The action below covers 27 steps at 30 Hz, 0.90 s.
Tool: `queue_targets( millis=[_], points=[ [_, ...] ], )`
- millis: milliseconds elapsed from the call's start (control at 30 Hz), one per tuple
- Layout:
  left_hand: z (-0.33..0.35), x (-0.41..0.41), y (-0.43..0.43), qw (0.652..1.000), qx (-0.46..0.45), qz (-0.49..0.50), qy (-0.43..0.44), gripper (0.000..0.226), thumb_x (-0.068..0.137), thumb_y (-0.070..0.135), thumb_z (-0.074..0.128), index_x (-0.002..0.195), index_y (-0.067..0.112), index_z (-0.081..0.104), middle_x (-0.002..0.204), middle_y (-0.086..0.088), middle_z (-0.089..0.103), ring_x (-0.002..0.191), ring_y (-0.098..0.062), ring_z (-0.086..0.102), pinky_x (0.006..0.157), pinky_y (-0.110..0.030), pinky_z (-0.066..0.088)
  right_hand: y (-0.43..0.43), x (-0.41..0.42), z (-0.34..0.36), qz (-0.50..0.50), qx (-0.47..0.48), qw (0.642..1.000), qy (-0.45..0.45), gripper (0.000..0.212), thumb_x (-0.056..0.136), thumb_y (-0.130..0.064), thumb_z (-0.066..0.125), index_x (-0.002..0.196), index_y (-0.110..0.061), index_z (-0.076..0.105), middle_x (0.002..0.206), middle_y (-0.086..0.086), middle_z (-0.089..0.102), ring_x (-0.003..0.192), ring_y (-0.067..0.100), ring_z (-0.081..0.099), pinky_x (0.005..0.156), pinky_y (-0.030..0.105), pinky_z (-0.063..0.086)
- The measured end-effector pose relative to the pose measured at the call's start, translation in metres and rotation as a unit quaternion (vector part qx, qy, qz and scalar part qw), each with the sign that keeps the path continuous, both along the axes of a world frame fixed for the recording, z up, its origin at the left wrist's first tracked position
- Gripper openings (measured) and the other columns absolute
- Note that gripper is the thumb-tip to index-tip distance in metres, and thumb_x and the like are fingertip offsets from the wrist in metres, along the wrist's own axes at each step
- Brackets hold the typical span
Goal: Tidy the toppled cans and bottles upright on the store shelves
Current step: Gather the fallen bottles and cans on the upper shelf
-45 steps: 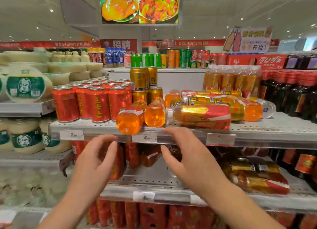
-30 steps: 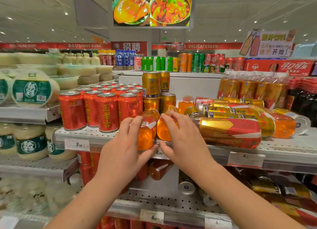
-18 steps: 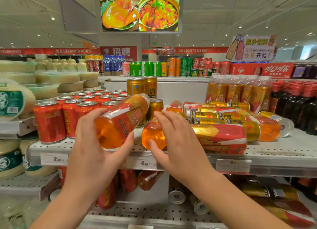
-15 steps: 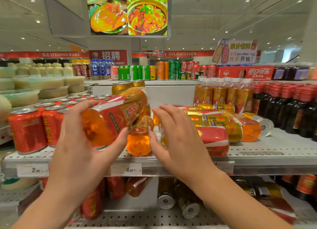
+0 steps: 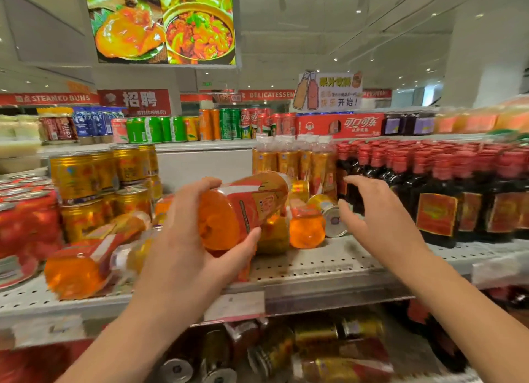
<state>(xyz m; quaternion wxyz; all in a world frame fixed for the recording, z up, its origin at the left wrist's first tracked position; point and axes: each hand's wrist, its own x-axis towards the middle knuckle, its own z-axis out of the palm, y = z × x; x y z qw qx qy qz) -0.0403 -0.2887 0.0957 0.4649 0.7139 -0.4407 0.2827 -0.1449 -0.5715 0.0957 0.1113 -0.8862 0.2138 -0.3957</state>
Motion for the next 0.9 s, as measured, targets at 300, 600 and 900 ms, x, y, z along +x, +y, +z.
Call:
queue_targets(
  millis=[300,600,900],
  points=[
    [0.004,-0.025,-0.059,0.997,0.047,0.055,-0.021,0.073,0.074,0.063,0.074,0.134,0.037,0.042,0.118,0.022,0.049,0.106,0.005,0.050,0.084,-0.022,0.047,-0.040,0.046,0.002,0.087,0.194,0.964,0.160,0.074,0.089,-0.074,0.040,0.150,-0.031,0.032,0.142,0.001,0.055,0.119,0.025,0.057,0.090,0.040,0.048],
    [0.004,-0.017,-0.076,0.995,0.073,0.054,-0.040,0.077,0.076,0.069,0.071,0.139,0.037,0.040,0.122,0.024,0.046,0.118,0.010,0.045,0.090,-0.013,0.042,-0.044,0.022,0.004,0.141,0.184,0.969,0.082,0.055,0.088,-0.049,0.064,0.137,-0.039,0.043,0.094,-0.019,0.058,0.082,0.003,0.061,0.073,0.029,0.055],
    [0.027,-0.014,-0.146,0.981,0.179,0.019,-0.076,0.080,0.076,0.073,0.062,0.142,0.042,0.029,0.137,0.015,0.042,0.120,-0.011,0.050,0.096,-0.033,0.049,-0.052,-0.066,0.025,0.086,0.112,0.988,-0.061,0.059,0.079,-0.060,0.066,0.128,-0.061,0.034,0.090,-0.039,0.042,0.076,-0.020,0.051,0.053,0.014,0.036]
  ],
)
